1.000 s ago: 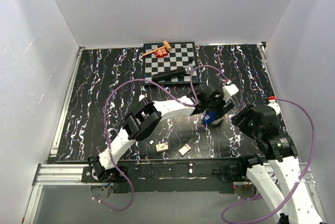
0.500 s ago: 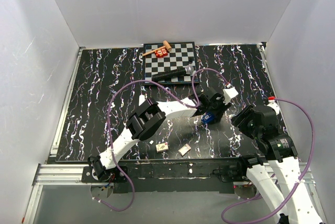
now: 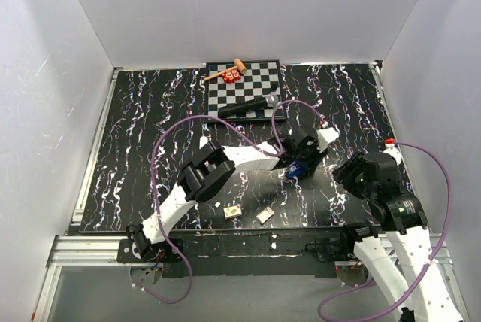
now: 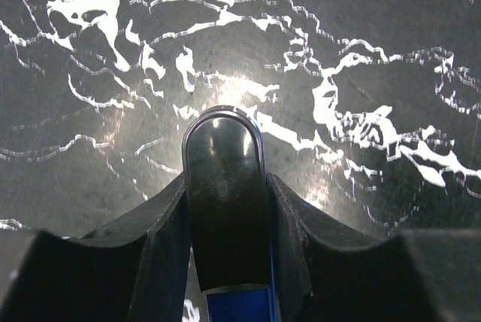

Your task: Unload the staples from the stapler

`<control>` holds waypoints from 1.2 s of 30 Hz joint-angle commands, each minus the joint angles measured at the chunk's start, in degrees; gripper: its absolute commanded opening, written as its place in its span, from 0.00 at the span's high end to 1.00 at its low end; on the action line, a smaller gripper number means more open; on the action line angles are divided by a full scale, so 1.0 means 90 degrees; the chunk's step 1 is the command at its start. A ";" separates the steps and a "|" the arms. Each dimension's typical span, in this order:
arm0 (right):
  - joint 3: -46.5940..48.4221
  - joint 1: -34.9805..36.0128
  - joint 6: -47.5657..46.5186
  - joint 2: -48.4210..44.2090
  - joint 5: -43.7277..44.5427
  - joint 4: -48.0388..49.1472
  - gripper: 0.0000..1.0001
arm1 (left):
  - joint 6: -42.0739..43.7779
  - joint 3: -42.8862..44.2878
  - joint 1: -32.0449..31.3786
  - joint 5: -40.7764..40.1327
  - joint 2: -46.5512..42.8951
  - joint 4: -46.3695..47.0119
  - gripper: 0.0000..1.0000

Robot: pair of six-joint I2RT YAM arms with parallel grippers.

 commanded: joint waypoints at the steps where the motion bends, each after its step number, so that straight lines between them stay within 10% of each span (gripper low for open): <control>1: 0.0247 -0.0024 -0.0180 -0.0122 0.0082 0.0161 0.41 | 0.0101 -0.0496 -0.0020 -0.0002 -0.1186 0.0275 1.00; 12: 0.0472 -0.0024 -0.0473 -0.0024 -0.0074 0.0161 0.42 | 0.0042 -0.1834 0.0166 0.0506 -0.2593 0.0490 1.00; 36: 0.0092 -0.0024 -0.0454 0.0025 -0.0406 0.0346 0.42 | -0.0163 -0.2558 0.0186 0.0399 -0.2165 0.0402 0.95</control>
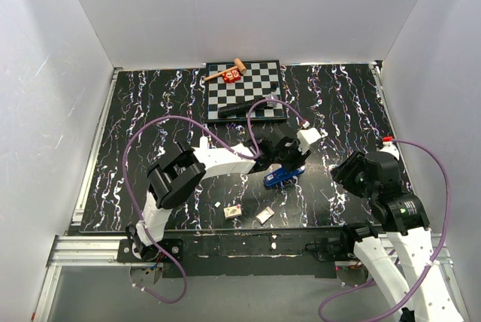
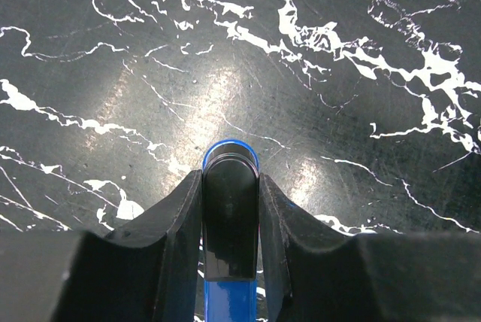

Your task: Unload the staples from the stapler

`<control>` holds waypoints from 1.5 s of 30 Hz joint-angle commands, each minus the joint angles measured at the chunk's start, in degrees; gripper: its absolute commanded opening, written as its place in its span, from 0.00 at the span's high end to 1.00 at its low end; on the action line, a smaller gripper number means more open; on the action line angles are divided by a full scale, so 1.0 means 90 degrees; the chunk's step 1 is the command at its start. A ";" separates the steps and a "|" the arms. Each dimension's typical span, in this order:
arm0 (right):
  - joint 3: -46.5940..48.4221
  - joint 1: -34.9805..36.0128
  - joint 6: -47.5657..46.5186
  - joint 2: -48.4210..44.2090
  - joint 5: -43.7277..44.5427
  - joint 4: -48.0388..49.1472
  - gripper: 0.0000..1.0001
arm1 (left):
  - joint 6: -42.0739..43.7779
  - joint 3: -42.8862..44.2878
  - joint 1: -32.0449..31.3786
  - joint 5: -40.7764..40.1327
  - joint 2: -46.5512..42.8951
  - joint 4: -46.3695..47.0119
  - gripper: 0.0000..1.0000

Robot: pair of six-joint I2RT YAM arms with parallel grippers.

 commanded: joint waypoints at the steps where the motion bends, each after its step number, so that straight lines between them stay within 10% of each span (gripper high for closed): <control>1: -0.0076 -0.0024 -0.0085 0.0076 -0.0090 0.0310 0.42 | -0.0053 0.0045 0.0020 -0.0063 0.0101 -0.0090 0.88; 11: -0.0125 -0.0024 -0.0094 0.0125 -0.0149 0.0378 0.42 | -0.0073 0.0045 0.0020 -0.0268 0.0199 -0.0284 0.49; 18: -0.0135 -0.0024 -0.0094 0.0135 -0.0198 0.0417 0.42 | -0.0063 -0.0023 0.0030 -0.0336 0.0170 -0.0286 0.46; 24: -0.0115 -0.0024 -0.0094 0.0174 -0.0247 0.0437 0.42 | -0.0044 -0.0081 0.0050 -0.0346 0.0170 -0.0325 0.58; 29: -0.0115 -0.0024 -0.0084 0.0193 -0.0276 0.0466 0.42 | -0.0054 -0.0062 0.0079 -0.0219 0.0160 -0.0374 1.00; 45: 0.0197 -0.0024 -0.0504 0.0574 -0.0754 0.0730 0.43 | -0.0171 -0.0852 0.0430 0.0435 -0.1626 -0.0452 1.00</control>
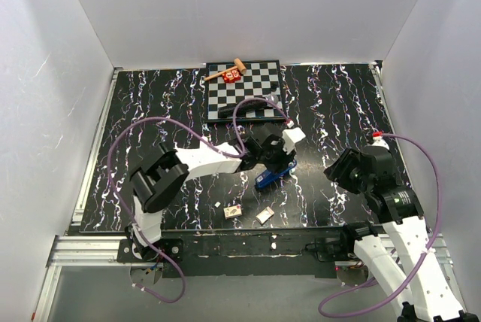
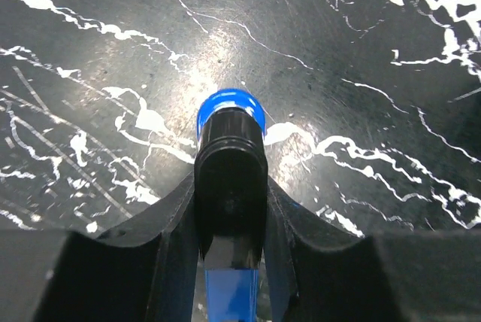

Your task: Unload the staples from the stapler

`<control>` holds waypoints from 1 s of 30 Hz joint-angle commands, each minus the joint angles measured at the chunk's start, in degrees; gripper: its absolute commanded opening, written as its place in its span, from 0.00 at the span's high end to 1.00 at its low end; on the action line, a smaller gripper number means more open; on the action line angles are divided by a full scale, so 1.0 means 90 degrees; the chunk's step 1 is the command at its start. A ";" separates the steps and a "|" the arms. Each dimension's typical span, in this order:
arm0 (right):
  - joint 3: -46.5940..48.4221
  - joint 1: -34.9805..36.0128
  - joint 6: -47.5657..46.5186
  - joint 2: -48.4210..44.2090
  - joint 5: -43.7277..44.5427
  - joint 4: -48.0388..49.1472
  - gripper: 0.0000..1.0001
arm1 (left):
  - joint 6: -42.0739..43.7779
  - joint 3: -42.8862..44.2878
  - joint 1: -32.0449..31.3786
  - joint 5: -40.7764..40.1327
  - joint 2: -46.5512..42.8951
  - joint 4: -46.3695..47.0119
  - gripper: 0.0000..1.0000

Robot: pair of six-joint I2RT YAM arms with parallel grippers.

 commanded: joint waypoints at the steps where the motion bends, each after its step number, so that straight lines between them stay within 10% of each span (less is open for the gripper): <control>1: 0.0382 -0.0024 -0.0358 0.0256 -0.0371 0.0453 0.43 | -0.0081 -0.0180 0.0158 0.0430 -0.1167 0.0097 1.00; 21: 0.1826 0.0083 -0.1775 0.1281 -0.3309 0.1323 0.46 | -0.0618 -0.1372 0.0735 0.2891 -0.3970 -0.0518 1.00; 30: 0.3173 0.1770 -0.2604 0.2315 -0.3575 0.0943 0.46 | -0.0794 -0.1187 0.0842 0.3613 -0.4879 -0.1328 1.00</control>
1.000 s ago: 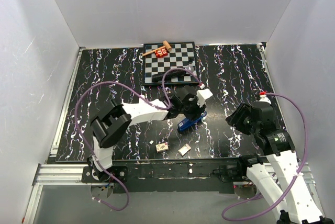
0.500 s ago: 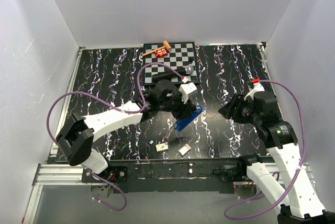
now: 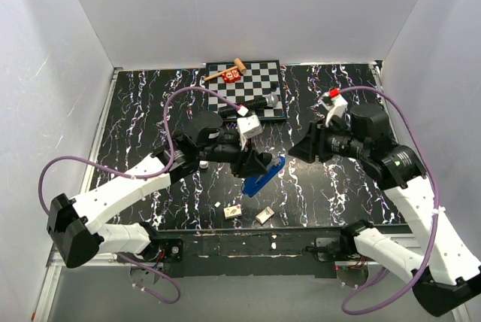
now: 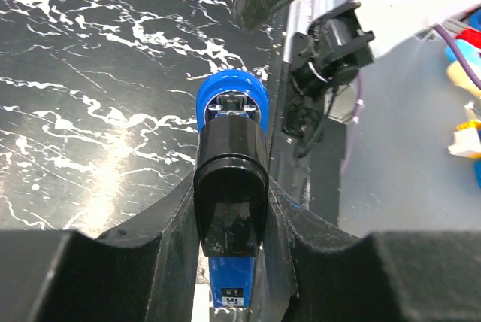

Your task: Unload the staples from the stapler

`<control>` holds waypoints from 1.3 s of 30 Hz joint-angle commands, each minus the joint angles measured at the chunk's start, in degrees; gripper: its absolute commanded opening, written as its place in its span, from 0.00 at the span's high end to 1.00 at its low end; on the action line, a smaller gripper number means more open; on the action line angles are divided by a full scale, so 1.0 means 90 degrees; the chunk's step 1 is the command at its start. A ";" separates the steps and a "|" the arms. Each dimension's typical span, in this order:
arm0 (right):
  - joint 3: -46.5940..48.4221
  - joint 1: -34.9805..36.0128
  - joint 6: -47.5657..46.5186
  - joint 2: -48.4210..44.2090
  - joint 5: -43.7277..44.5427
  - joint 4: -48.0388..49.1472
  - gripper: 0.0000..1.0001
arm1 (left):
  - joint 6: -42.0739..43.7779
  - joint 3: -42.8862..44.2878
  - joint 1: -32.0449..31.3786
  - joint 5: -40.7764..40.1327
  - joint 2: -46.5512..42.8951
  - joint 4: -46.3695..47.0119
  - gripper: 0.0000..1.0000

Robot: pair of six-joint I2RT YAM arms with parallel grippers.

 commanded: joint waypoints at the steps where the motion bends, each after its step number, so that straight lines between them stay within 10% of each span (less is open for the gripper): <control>1: 0.0981 0.0953 -0.0795 0.0439 -0.0318 -0.0136 0.46 | -0.0194 0.0224 0.0092 0.0860 -0.0520 -0.0352 1.00; 39: 0.2126 0.3269 -0.2164 0.1690 -0.0796 -0.0948 0.46 | -0.0663 -0.0049 0.0238 0.1564 -0.1263 -0.0471 1.00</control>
